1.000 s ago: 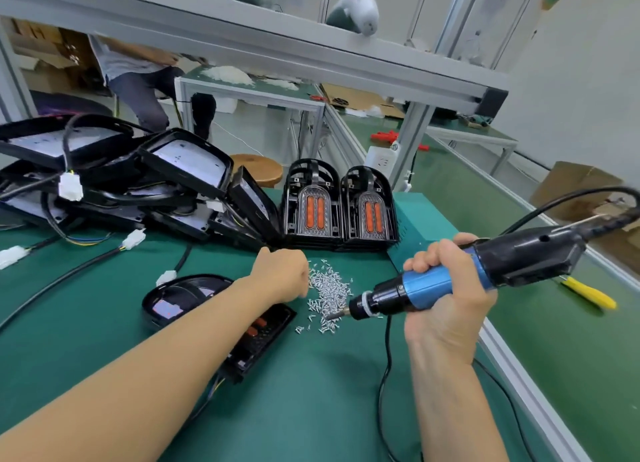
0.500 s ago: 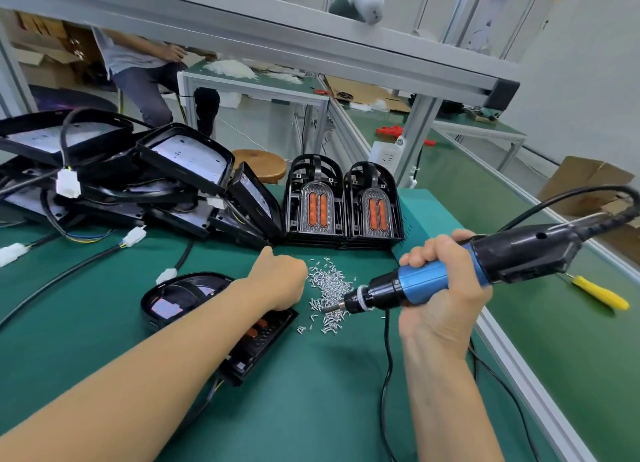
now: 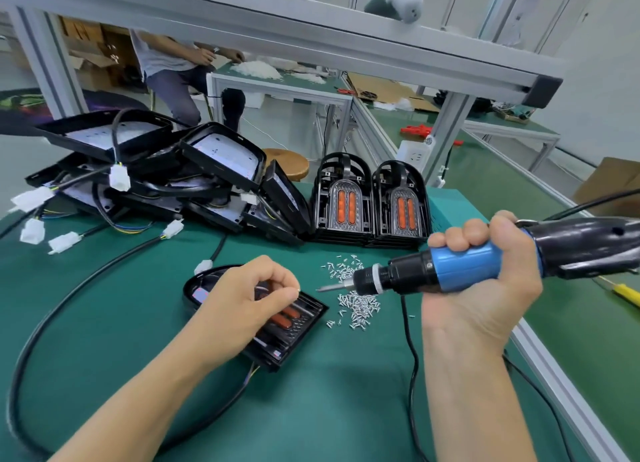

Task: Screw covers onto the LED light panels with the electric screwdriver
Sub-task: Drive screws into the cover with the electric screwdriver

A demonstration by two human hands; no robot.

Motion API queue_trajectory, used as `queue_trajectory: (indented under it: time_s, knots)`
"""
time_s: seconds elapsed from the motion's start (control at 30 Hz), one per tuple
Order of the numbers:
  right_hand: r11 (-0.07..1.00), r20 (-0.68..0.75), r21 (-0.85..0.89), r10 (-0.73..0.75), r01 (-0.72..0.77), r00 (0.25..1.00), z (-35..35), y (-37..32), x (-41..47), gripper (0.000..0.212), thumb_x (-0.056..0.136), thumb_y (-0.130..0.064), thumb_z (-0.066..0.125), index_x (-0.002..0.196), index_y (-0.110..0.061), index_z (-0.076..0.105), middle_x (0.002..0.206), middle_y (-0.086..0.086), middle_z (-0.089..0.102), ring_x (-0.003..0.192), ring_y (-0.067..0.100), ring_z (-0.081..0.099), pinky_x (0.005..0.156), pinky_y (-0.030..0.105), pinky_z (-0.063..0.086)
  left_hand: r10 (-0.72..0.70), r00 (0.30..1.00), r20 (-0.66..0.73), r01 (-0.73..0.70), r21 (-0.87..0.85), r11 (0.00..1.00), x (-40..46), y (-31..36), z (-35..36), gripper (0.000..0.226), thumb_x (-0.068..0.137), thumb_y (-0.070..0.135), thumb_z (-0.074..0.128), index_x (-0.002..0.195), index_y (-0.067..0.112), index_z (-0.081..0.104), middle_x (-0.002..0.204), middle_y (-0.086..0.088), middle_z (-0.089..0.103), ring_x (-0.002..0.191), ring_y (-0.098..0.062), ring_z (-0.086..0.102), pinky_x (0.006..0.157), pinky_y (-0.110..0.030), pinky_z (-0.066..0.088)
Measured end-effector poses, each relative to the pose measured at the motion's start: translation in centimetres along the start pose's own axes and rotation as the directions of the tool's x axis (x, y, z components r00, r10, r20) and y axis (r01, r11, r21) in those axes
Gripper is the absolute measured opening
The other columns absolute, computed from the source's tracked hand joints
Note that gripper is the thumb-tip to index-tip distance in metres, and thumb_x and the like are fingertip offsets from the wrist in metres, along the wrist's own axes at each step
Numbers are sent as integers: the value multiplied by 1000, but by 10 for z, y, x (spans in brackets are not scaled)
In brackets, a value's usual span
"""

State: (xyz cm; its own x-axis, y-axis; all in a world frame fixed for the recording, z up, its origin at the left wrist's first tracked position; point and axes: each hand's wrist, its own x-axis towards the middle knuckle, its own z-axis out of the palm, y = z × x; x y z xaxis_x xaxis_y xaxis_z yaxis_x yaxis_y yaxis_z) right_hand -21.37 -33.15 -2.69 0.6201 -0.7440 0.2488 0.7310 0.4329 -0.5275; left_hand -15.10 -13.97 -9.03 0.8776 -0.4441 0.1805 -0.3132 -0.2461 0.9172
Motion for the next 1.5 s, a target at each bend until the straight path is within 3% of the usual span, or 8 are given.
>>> queue_trajectory:
  time_s: [0.17, 0.57, 0.83, 1.23, 1.5]
  knots:
    - [999, 30, 21, 38, -39, 999, 15, 6, -10, 11, 72, -14, 55, 80, -18, 48, 54, -7, 46, 46, 10, 44, 54, 21, 43, -43, 996, -78, 37, -76, 996, -11, -6, -3, 18, 85, 10, 67, 74, 24, 67, 80, -7, 64, 68, -8, 58, 66, -15, 44]
    - [999, 60, 2, 33, -33, 998, 19, 10, -15, 12, 72, -11, 56, 80, -16, 50, 54, -4, 46, 44, 11, 45, 53, 22, 44, -13, 997, -77, 6, -97, 995, -18, -2, 0, 21, 83, 13, 68, 75, 32, 68, 77, -4, 63, 67, -7, 54, 72, -26, 44]
    - [999, 65, -10, 34, -34, 997, 17, 9, -16, 13, 72, -9, 57, 81, -16, 50, 54, -3, 47, 45, 11, 46, 53, 22, 45, -8, 997, -77, 2, -79, 997, -16, -6, 3, 25, 84, 10, 69, 74, 33, 68, 71, 5, 62, 62, -2, 55, 64, -10, 43]
    - [999, 85, -11, 46, -46, 995, 17, 8, -17, 12, 73, -8, 57, 79, -16, 50, 55, -3, 48, 45, 11, 47, 52, 24, 46, 9, 998, -56, -12, -58, 998, -19, -6, 5, 22, 84, 12, 68, 74, 32, 68, 72, 5, 61, 64, -4, 54, 66, -13, 43]
    - [987, 163, -74, 150, -140, 975, 16, 12, -21, 16, 69, -9, 63, 77, -19, 53, 60, 0, 52, 47, 12, 47, 53, 23, 45, 16, 995, -101, 0, 147, 989, -24, -13, -24, 26, 84, 10, 67, 68, 30, 64, 77, 9, 60, 78, -8, 55, 68, -5, 37]
